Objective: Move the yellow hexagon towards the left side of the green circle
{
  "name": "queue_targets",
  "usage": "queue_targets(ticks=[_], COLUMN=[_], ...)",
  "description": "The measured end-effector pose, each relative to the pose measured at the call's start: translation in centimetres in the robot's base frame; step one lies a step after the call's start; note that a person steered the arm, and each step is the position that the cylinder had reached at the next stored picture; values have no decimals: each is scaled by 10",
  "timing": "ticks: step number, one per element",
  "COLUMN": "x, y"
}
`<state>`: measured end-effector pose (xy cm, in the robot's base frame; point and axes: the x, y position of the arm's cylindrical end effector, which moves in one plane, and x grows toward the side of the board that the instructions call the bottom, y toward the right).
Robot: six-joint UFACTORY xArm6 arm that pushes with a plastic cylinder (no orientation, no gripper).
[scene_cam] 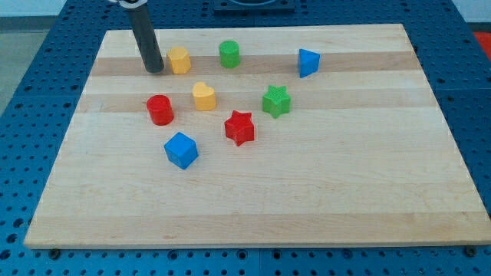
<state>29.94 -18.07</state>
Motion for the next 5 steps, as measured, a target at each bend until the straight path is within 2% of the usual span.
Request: queue_targets(ticks=[2,3,5], x=[-16,-15,-5], y=[19,49,49])
